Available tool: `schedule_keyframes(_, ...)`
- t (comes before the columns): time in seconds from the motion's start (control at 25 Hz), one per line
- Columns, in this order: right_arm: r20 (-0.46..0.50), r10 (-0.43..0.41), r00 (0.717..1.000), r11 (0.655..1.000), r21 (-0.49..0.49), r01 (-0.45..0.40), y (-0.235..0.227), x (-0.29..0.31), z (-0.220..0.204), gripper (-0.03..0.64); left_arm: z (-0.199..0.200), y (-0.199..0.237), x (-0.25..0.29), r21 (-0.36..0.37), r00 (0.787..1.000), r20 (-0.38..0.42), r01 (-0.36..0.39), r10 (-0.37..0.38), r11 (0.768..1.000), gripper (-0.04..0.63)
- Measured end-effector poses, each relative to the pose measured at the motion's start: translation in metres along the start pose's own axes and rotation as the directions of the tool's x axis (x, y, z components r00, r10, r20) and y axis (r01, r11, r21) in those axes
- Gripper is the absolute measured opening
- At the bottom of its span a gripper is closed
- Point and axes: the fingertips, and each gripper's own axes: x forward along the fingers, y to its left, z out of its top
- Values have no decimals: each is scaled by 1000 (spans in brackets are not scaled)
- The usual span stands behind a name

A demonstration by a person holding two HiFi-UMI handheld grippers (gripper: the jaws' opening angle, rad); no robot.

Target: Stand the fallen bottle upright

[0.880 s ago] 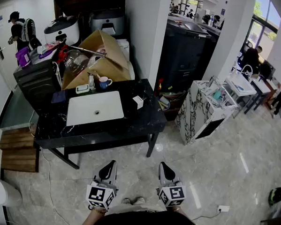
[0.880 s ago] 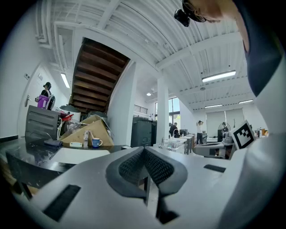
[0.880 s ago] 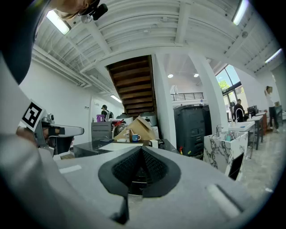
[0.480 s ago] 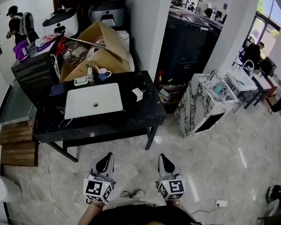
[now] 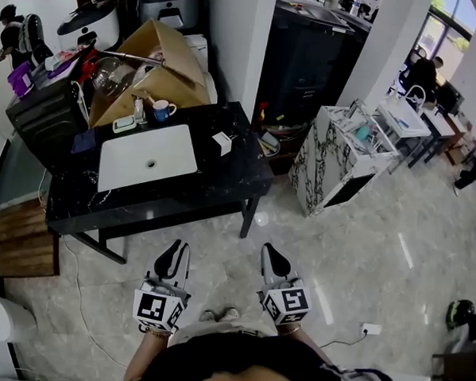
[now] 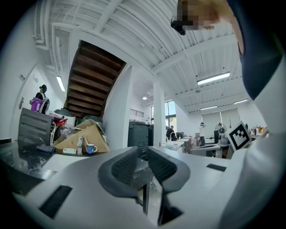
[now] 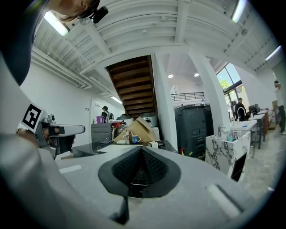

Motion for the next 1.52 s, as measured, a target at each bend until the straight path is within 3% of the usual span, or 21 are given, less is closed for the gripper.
schedule_keyframes(0.08, -4, -4, 1000, 1000, 4, 4, -3, 1, -1, -3, -8, -3, 7, -5, 1000, -21, 19, -19, 1000, 231)
schedule_keyframes(0.16, -7, -5, 1000, 1000, 9, 5, -5, 3, 0, -3, -19, -5, 14, 28, 998, -66, 17, -15, 999, 379)
schedule_keyframes(0.24, -12, -7, 1000, 1000, 5, 7, -9, 4, -4, -3, -28, -8, 19, 58, 994, -109, 27, -21, 998, 432)
schedule_keyframes(0.4, -15, 2, 1000, 1000, -4, -2, -14, 8, -6, -3, -35, -15, 29, 12, 989, -135, 63, -61, 998, 457)
schedule_keyframes(0.68, -11, 14, 1000, 1000, 15, -14, -24, 17, 0, -3, -37, -16, 48, 18, 988, -139, 65, -62, 998, 462)
schedule_keyframes(1.16, -30, 49, 998, 999, -13, -50, -60, 28, -7, -3, -34, -20, 71, -14, 996, -86, -6, 5, 1000, 460)
schedule_keyframes(1.52, -60, 73, 996, 997, -4, -73, -76, 19, -17, -3, -53, -30, 77, -23, 992, -121, -37, 33, 999, 460)
